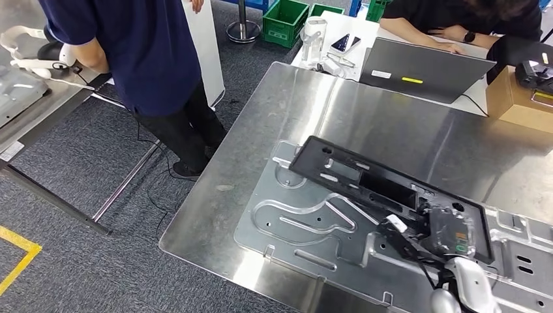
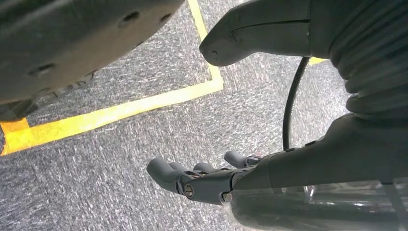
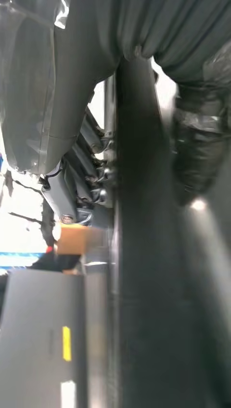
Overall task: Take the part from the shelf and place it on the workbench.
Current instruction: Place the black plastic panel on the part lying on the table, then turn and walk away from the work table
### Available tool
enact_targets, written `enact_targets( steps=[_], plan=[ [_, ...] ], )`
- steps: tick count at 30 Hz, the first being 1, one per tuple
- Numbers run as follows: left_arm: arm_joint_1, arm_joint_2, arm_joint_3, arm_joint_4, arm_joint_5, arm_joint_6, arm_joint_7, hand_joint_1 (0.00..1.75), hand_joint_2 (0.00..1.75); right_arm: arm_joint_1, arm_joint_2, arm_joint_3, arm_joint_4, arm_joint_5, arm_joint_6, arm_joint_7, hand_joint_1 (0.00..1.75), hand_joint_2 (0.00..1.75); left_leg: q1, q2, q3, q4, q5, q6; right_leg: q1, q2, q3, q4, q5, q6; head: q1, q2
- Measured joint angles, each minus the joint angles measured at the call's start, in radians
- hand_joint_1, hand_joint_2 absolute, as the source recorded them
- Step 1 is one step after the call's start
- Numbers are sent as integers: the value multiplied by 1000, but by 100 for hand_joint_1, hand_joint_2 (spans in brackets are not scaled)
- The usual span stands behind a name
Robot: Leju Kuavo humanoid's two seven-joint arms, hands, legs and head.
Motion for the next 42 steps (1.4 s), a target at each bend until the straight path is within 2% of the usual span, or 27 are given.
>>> enact_targets(
  steps=[5, 9, 16, 23, 29, 31, 32, 34, 35, 36, 37, 39, 40, 42],
  plan=[
    [0, 1, 4, 0, 0, -10, 2, 0, 175, -11, 21, 46, 37, 4, 4, -2, 0, 0, 0, 1, 4, 0, 0, 0, 1, 0, 3, 0, 0, 2, 0, 0],
    [0, 1, 6, 0, 0, -17, 2, 0, 0, -22, 27, 61, 50, 9, 16, 0, 0, 0, 1, 1, 7, -1, 0, 0, 2, 0, 5, 0, -1, 3, 0, 0],
    [0, 1, 25, 0, 0, -40, -7, 0, 0, -28, 30, 113, 17, 56, 41, 3, 0, 0, 2, 2, 11, -3, 0, 0, 3, 1, 8, 1, -1, 3, 0, 0],
    [0, -2, 30, 0, 0, -36, 3, 0, 0, -33, 34, 263, -181, 175, 41, 4, 0, 0, 0, 2, 12, -2, -2, 0, -1, 0, 8, 0, -2, 5, 0, 0],
    [1, -6, 29, 0, 0, -28, 2, 0, 0, -34, 39, 362, -305, 258, -32, -6, 0, 0, -3, 3, 13, -6, -4, 10, -5, 1, 10, -1, -5, 15, 0, 0],
    [0, -9, 29, 0, 0, -20, 1, 0, 0, -34, 39, 403, -349, 292, -53, -12, 0, 0, 3, 6, 19, -17, 1, 17, -4, 1, -8, 46, -38, 18, 0, 0],
    [-1, -11, 28, 0, 0, -18, 0, 0, 0, -34, 39, 424, -368, 307, -59, -13, 0, 0, 6, 7, 22, -21, 3, 19, -5, 1, -33, 100, -68, 19, 0, 0],
    [-2, -13, 27, 1, 0, -16, 0, 0, 0, -32, 38, 457, -392, 322, -63, -13, 0, 0, 5, 8, 22, -21, 3, 21, -5, 1, -103, 233, -124, 22, 0, 0],
    [-2, -14, 27, 1, 0, -16, 0, 0, 0, -31, 38, 470, -399, 326, -64, -11, 0, 0, 5, 8, 22, -20, 3, 21, -6, 1, -131, 278, -130, 23, 0, 0],
    [-2, -14, 27, 1, 0, -16, 0, 0, 0, -31, 37, 479, -405, 328, -65, -10, 0, 0, 5, 8, 22, -18, 3, 20, -6, 1, -145, 292, -116, 23, 0, 0],
    [-2, -15, 27, 2, 0, -15, 0, 0, 0, -31, 35, 489, -411, 328, -68, -9, 0, 0, 5, 7, 22, -15, 2, 19, -7, 1, -142, 269, -83, 23, 0, 0],
    [-2, -17, 27, 4, 0, -12, 0, 0, 0, -32, 31, 509, -424, 328, -73, -9, 0, 0, 5, 6, 21, -8, -2, 14, -8, 1, -100, 154, -4, 18, 0, 0],
    [-3, -17, 27, 6, 0, -10, 0, 0, 0, -33, 29, 519, -430, 328, -75, -9, 0, 0, 4, 5, 19, -5, -2, 10, -6, 2, -80, 102, 22, 14, 0, 0],
    [-4, -18, 26, 9, 0, -7, 0, 0, 0, -34, 25, 539, -443, 327, -80, -10, 0, 0, 2, 5, 14, -2, 1, -1, -1, 3, -66, 53, 36, 8, 0, 0]
  ],
)
